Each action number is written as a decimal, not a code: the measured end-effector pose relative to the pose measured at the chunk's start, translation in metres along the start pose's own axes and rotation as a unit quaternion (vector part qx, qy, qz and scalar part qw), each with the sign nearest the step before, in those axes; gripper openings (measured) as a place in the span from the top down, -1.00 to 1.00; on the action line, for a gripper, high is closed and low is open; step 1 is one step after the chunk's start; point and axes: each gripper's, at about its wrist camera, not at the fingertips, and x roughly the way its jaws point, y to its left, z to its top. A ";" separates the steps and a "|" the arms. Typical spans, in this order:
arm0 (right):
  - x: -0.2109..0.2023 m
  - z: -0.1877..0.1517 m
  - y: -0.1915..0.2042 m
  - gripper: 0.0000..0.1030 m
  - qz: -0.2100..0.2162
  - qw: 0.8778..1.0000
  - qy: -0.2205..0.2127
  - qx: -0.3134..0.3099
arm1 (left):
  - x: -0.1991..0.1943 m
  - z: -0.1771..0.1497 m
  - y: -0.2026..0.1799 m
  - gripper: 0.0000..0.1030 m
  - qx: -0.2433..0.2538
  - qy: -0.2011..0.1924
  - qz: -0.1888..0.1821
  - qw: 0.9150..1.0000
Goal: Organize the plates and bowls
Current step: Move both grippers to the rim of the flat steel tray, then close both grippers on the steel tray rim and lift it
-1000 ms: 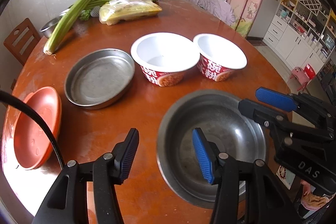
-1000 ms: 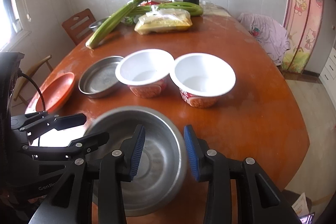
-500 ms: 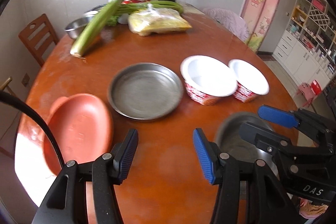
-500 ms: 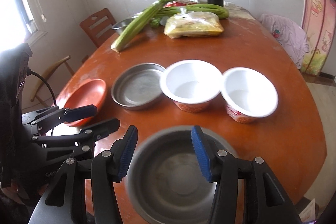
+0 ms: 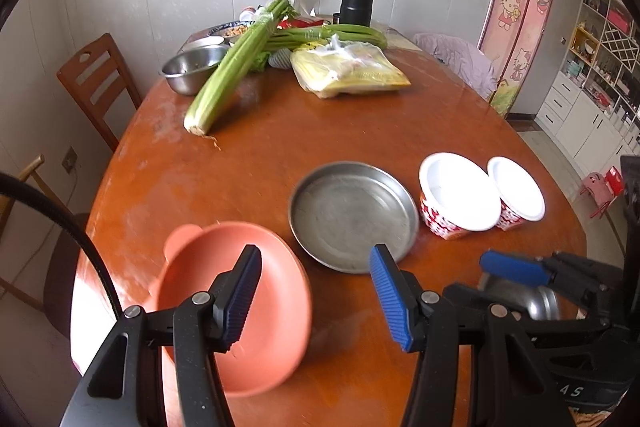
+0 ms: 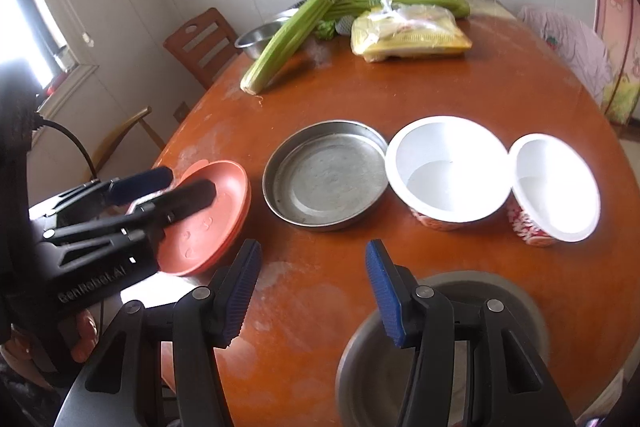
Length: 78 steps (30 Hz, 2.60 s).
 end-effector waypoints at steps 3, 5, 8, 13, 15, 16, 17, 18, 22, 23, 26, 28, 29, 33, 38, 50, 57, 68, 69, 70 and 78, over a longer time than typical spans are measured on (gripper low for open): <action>0.007 0.005 0.002 -0.09 0.002 1.000 0.006 0.012 | 0.006 0.009 0.008 -0.10 0.007 0.002 0.004 1.000; 0.011 0.009 0.005 -0.09 -0.001 1.000 0.005 0.017 | 0.011 0.015 0.013 -0.10 0.009 0.007 0.005 1.000; 0.018 0.014 0.007 -0.09 -0.006 1.000 0.010 0.023 | 0.022 0.024 0.020 -0.10 0.015 0.014 0.003 1.000; 0.035 0.022 0.001 -0.09 -0.023 0.998 0.021 0.055 | 0.045 0.039 0.026 -0.10 0.027 0.030 -0.009 0.999; 0.040 0.024 -0.003 -0.09 -0.032 0.997 0.026 0.072 | 0.055 0.044 0.026 -0.10 0.030 0.040 -0.015 0.999; 0.044 0.026 -0.004 -0.09 -0.037 0.996 0.029 0.081 | 0.061 0.046 0.025 -0.10 0.036 0.044 -0.020 0.998; 0.046 0.027 -0.006 -0.09 -0.038 0.995 0.029 0.088 | 0.067 0.049 0.025 -0.10 0.039 0.049 -0.022 0.998; 0.049 0.029 -0.007 -0.09 -0.040 0.994 0.031 0.096 | 0.073 0.051 0.023 -0.10 0.043 0.055 -0.020 0.997; 0.061 0.031 -0.008 -0.09 -0.051 0.990 0.042 0.121 | 0.094 0.057 0.019 -0.11 0.059 0.072 -0.025 0.995; 0.063 0.031 -0.008 -0.09 -0.054 0.990 0.045 0.124 | 0.099 0.058 0.017 -0.11 0.066 0.077 -0.031 0.994; 0.071 0.033 -0.008 -0.09 -0.064 0.988 0.053 0.128 | 0.114 0.057 0.015 -0.11 0.072 0.094 -0.036 0.992; 0.076 0.035 -0.008 -0.09 -0.071 0.987 0.056 0.132 | 0.122 0.056 0.015 -0.11 0.073 0.100 -0.032 0.992; 0.077 0.035 -0.009 -0.09 -0.076 0.987 0.057 0.132 | 0.126 0.056 0.015 -0.11 0.070 0.105 -0.032 0.991; 0.086 0.038 -0.012 -0.09 -0.091 0.985 0.067 0.132 | 0.138 0.056 0.018 -0.11 0.057 0.121 -0.042 0.990; 0.098 0.040 -0.014 -0.09 -0.095 0.984 0.079 0.131 | 0.154 0.051 0.017 -0.11 0.062 0.144 -0.025 0.987; 0.110 0.041 -0.018 -0.01 -0.098 0.982 0.090 0.134 | 0.161 0.041 0.003 0.30 0.095 0.153 -0.013 0.984; 0.106 0.043 -0.013 0.01 -0.092 0.985 0.077 0.125 | 0.143 0.046 0.007 0.31 0.088 0.125 -0.011 0.988; 0.080 0.047 0.003 0.00 -0.073 0.990 0.037 0.112 | 0.097 0.055 0.012 0.30 0.080 0.070 -0.012 0.994; 0.077 0.047 0.005 0.00 -0.071 0.991 0.033 0.110 | 0.093 0.055 0.013 0.30 0.078 0.067 -0.013 0.995; 0.074 0.048 0.007 0.00 -0.070 0.991 0.029 0.107 | 0.088 0.055 0.014 0.30 0.076 0.065 -0.014 0.995; 0.051 0.046 0.025 0.00 -0.063 0.995 0.001 0.079 | 0.056 0.049 0.023 0.30 0.063 0.038 -0.007 0.997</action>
